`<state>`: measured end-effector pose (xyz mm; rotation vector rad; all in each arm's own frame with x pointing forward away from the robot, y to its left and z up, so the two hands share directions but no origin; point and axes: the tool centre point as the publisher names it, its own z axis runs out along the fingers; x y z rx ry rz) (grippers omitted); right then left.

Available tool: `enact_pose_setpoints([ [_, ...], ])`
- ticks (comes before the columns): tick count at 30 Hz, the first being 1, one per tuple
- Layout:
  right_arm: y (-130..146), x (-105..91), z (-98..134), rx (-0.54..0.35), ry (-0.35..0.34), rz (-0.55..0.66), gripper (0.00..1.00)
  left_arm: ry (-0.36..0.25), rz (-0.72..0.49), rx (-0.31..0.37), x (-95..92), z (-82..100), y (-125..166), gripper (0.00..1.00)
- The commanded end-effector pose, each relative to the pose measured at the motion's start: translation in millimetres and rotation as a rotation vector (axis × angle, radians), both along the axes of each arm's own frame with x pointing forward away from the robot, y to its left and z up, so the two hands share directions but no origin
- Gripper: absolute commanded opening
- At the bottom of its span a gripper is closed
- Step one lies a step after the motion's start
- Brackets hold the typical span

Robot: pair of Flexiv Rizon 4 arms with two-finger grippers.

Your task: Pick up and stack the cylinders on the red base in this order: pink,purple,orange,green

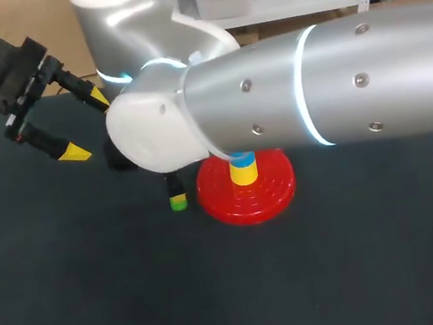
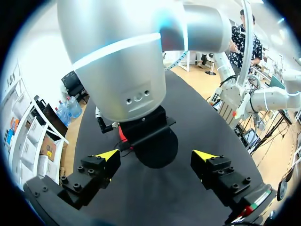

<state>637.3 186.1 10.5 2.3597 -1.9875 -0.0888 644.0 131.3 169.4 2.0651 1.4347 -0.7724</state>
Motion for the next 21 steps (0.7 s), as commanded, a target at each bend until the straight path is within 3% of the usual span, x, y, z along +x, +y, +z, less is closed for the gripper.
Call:
enact_pose_setpoints([
  [1, -2.5, -3.0, 11.2, 0.013, -0.025, 0.011, 0.00, -0.003, 0.001, -0.001, -0.6, -0.9, 0.1, 1.00],
  [13, -22.0, 0.8, 111.8, 0.095, -0.167, 0.055, 0.00, -0.003, 0.001, -0.001, -0.6, -0.9, 0.1, 1.00],
  [21, -35.8, -3.4, 202.4, 0.135, -0.269, 0.121, 0.00, -0.003, 0.001, -0.001, -0.6, -0.9, 0.1, 1.00],
])
